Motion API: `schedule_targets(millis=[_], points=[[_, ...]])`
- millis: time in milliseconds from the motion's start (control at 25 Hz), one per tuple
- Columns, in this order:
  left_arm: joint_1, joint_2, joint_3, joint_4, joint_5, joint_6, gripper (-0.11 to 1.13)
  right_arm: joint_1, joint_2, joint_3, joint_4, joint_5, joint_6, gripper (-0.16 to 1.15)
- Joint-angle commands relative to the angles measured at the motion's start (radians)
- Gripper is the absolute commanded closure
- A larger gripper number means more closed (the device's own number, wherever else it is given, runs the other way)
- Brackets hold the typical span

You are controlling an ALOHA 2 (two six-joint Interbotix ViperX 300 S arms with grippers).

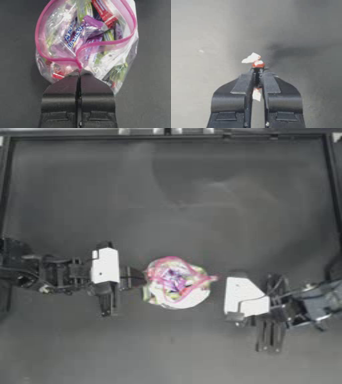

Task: Put candy in bag

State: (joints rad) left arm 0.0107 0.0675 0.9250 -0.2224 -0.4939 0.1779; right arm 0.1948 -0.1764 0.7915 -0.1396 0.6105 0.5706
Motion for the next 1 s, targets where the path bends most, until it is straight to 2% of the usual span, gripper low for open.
schedule_targets(millis=[40,240,560,840,1000], points=[[-0.002,-0.029,-0.011,0.002,-0.003,0.0,0.93,-0.034,-0.095,-0.031,-0.037,-0.003,0.0,0.57],[-0.005,-0.031,-0.011,0.002,-0.003,0.0,0.93,-0.084,-0.15,-0.095,-0.127,0.005,-0.009,0.57],[-0.005,-0.034,-0.014,0.002,-0.005,0.006,0.93,-0.135,-0.118,-0.209,-0.247,0.008,-0.018,0.57],[-0.005,-0.04,-0.011,0.002,-0.003,0.006,0.93,-0.16,-0.034,-0.279,-0.31,-0.025,-0.021,0.57],[-0.005,-0.049,-0.009,0.002,-0.003,0.009,0.93,-0.173,0.028,-0.308,-0.322,-0.054,-0.021,0.57]])
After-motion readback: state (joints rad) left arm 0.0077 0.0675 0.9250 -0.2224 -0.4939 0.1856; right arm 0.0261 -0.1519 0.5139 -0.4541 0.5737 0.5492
